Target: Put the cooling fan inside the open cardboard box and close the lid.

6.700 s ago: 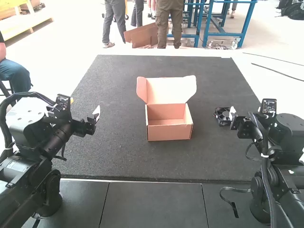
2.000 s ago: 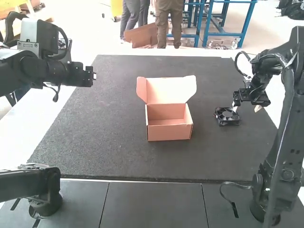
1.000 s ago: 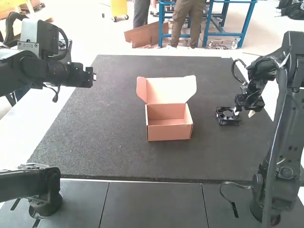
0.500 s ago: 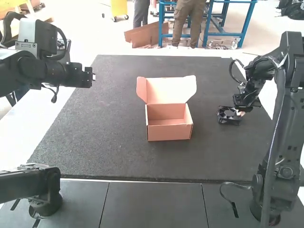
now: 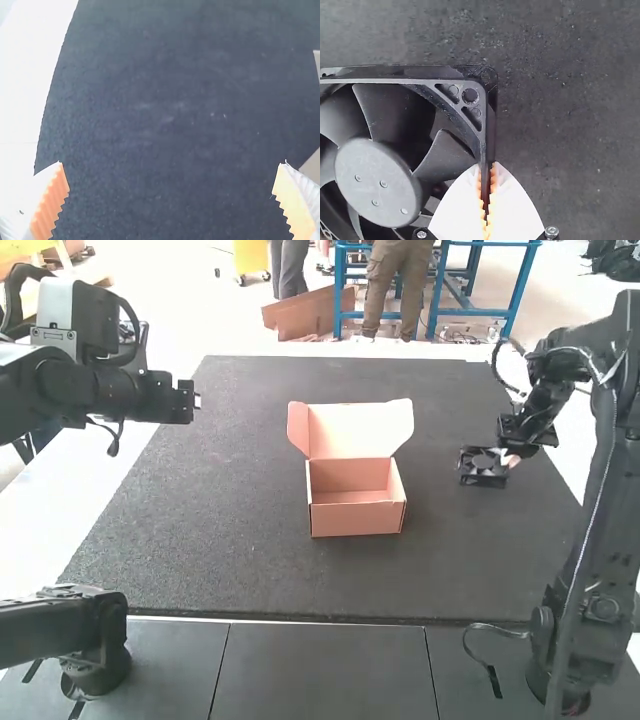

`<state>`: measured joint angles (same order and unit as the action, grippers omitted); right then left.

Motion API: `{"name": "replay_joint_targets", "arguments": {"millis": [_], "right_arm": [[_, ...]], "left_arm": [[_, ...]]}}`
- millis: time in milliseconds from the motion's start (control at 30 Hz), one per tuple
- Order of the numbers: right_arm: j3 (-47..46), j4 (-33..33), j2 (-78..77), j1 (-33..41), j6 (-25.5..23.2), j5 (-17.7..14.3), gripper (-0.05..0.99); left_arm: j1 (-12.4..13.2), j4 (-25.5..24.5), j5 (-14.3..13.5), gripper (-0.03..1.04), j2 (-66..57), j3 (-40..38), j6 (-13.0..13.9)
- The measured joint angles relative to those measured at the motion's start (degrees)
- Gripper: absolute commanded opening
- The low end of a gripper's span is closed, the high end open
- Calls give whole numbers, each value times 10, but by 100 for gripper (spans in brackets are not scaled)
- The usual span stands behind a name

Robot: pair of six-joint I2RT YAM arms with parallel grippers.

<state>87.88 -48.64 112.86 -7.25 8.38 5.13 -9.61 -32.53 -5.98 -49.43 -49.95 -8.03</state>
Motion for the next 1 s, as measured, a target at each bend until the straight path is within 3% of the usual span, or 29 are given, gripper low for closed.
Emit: {"name": "replay_joint_targets", "arguments": {"millis": [300, 500, 667, 1000], "right_arm": [[-3, -77, -174, 5, -23, 46, -1], [-19, -111, -247, 48, -50, 65, -1], [-21, -115, -302, 113, -93, 74, -1], [-21, -143, -319, 314, -185, 81, -1]], "left_arm": [[0, 6, 13, 97, 0, 3, 1], [0, 11, 15, 97, 8, 30, 7], [0, 15, 15, 97, 15, 49, 13], [0, 19, 20, 97, 23, 56, 26]]}}
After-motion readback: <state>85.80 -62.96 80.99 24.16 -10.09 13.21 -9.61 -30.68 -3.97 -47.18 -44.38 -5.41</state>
